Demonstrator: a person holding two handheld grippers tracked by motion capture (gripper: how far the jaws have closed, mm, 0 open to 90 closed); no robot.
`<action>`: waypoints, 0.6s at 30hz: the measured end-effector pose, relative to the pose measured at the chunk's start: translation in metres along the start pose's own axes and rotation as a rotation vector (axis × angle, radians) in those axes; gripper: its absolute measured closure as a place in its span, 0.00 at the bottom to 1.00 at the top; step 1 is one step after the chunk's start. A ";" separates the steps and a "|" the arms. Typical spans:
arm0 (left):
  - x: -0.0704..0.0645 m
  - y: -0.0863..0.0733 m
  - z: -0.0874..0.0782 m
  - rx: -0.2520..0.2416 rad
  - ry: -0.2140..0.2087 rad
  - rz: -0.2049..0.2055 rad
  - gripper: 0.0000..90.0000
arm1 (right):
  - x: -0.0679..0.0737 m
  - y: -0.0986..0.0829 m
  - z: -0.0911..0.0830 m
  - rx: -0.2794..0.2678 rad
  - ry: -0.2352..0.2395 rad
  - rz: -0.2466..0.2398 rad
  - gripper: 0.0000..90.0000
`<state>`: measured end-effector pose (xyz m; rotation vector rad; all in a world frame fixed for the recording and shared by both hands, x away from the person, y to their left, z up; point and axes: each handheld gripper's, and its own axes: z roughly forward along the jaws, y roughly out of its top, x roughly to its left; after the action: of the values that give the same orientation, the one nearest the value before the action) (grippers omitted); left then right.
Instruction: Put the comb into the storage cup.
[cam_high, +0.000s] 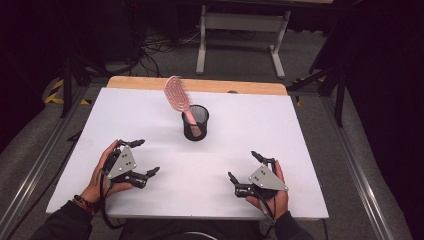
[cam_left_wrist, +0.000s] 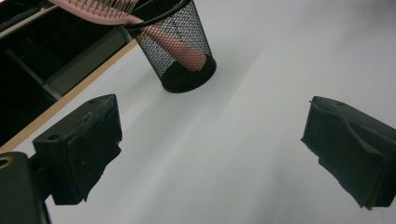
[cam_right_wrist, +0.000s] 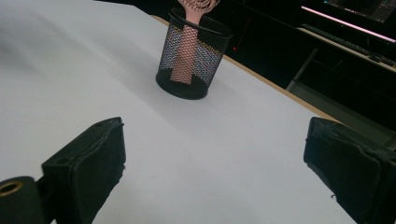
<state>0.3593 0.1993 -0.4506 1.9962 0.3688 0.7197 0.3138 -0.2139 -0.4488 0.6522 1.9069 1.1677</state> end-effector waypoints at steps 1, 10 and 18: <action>0.000 -0.001 -0.001 0.004 0.001 -0.003 0.06 | 0.000 0.000 0.000 0.000 0.001 0.002 0.07; -0.001 -0.012 -0.008 0.025 0.026 -0.009 0.06 | 0.000 0.000 0.001 0.003 -0.001 0.002 0.07; 0.001 -0.022 -0.015 0.017 0.023 -0.041 0.06 | -0.002 -0.001 0.001 0.004 0.000 0.008 0.07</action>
<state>0.3517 0.2217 -0.4636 1.9924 0.4295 0.7161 0.3156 -0.2151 -0.4496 0.6621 1.9086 1.1695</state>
